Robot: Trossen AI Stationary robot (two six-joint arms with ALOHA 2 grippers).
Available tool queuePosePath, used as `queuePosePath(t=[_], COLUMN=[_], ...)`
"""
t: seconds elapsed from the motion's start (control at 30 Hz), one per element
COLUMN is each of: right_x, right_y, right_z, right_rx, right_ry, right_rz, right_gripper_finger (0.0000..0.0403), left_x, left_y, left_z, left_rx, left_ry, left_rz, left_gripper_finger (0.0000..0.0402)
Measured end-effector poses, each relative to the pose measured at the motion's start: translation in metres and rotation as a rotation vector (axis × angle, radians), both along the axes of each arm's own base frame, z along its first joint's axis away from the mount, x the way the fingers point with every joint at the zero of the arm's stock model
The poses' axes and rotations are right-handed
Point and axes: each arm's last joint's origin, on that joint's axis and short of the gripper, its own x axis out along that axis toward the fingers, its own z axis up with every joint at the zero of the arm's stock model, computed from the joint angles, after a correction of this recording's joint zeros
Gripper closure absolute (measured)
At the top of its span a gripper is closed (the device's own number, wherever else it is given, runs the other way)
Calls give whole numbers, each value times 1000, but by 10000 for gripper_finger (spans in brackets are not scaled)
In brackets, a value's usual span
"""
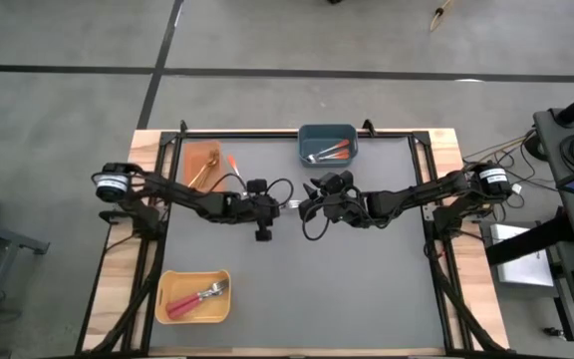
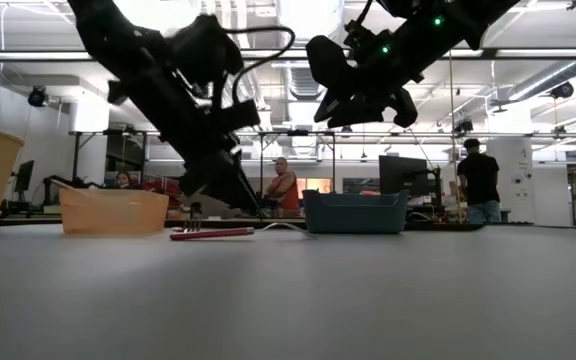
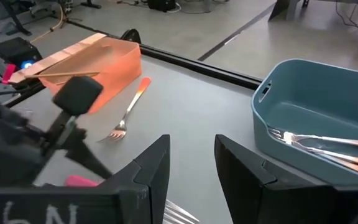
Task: Sort silverware by color (type)
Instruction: Put the pink fork into the yellow bin
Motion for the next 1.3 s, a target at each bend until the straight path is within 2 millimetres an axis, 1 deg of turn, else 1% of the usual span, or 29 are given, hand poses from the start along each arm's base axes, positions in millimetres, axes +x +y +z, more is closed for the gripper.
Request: queuePosePath(t=[0.1,0.2,0.27,0.4,0.47,0.53,0.63,0.73,0.8,0.9,1.07,1.2,1.3], right_x=[0,0,0,0,0,-1,-1,-2,-2,-3,-7,-12,-17], right_y=[0,0,0,0,0,0,0,0,0,0,6,9,10], right_z=[0,-1,-1,-1,-1,-1,-1,-3,-3,-2,8,19,27], right_rx=[0,0,-1,-1,-3,-4,-4,-15,-37,-77,-121,-149,-167], right_ry=[4,8,9,9,12,14,19,48,76,126,177,174,166], right_rz=[0,0,0,-1,0,0,0,5,16,48,198,240,255], right_gripper_finger=[286,284,282,282,281,280,281,282,281,279,278,278,277], left_x=[6,10,12,19,21,21,21,20,19,16,9,-9,-27], left_y=[9,13,15,16,16,16,16,16,17,16,13,11,8], left_z=[-11,-24,-31,-37,-38,-39,-39,-39,-37,-29,4,38,61], left_rx=[-49,-74,-59,-23,-17,-18,-22,-32,-49,-62,-90,-80,-97], left_ry=[-24,-18,-7,-5,-5,-5,-6,-6,-14,-27,-120,-223,-308], left_rz=[1,-6,17,37,37,37,45,65,86,83,44,1,-70], left_gripper_finger=[259,243,239,243,254,274,319,379,389,392,401,401,401])
